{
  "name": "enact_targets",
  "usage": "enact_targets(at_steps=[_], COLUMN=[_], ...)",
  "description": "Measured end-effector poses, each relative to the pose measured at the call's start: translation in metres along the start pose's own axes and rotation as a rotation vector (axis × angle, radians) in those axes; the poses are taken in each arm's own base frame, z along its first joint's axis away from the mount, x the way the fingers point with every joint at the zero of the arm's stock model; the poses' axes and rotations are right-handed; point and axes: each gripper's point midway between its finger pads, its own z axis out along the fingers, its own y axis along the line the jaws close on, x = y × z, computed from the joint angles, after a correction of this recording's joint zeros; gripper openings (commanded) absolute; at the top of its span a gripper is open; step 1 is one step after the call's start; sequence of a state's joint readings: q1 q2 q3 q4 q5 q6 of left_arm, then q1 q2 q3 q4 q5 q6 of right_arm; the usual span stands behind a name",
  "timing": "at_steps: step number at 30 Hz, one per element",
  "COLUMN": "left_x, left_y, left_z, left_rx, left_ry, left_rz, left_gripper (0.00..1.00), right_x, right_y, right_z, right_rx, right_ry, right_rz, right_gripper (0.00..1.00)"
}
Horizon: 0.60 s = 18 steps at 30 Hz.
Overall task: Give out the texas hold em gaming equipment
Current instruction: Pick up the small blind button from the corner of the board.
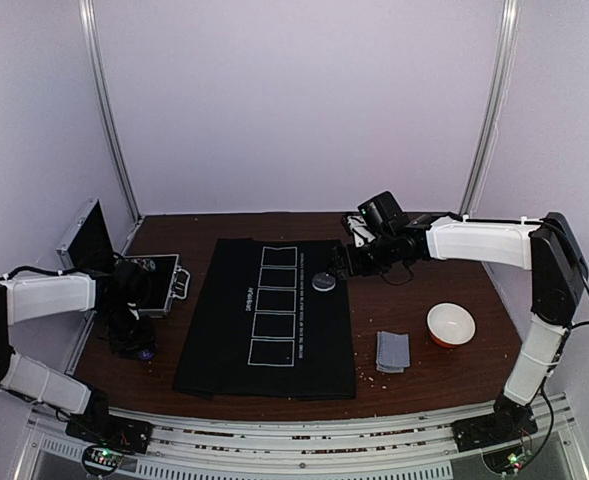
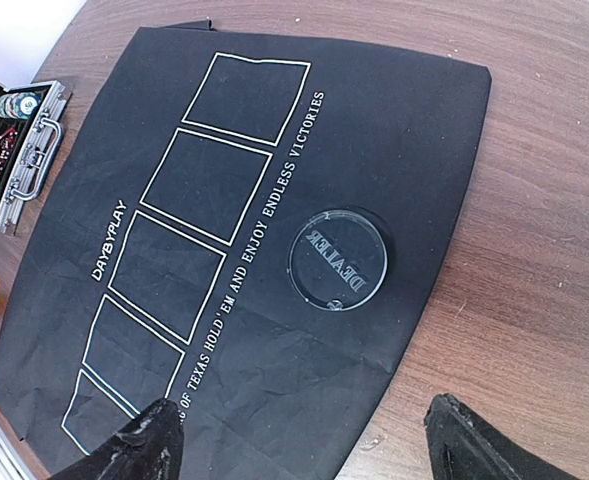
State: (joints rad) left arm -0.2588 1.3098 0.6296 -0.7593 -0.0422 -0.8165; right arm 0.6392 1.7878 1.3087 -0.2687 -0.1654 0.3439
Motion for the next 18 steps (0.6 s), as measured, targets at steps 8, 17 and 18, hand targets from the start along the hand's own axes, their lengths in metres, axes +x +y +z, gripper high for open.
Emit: enact_targets(at_steps=[8,17,18], left_x=[-0.004,-0.045,-0.051], left_y=[0.002,-0.032,-0.046], left_z=[-0.012,-0.065,-0.079], left_rx=[0.002,0.054,0.072], left_ry=[-0.04,-0.211,-0.256], left_rz=[-0.005,0.136,0.191], left_gripper=[0.34,0.33,0.33], right_x=[-0.001,-0.002,-0.004], right_y=[0.001,0.017,0.023], right_z=[-0.001,-0.004,-0.007], right_rx=[0.001,-0.065,-0.088], right_ry=[0.001,0.011,0.008], right_rz=[0.001,0.013,0.015], right_gripper=[0.86,0.85,0.85])
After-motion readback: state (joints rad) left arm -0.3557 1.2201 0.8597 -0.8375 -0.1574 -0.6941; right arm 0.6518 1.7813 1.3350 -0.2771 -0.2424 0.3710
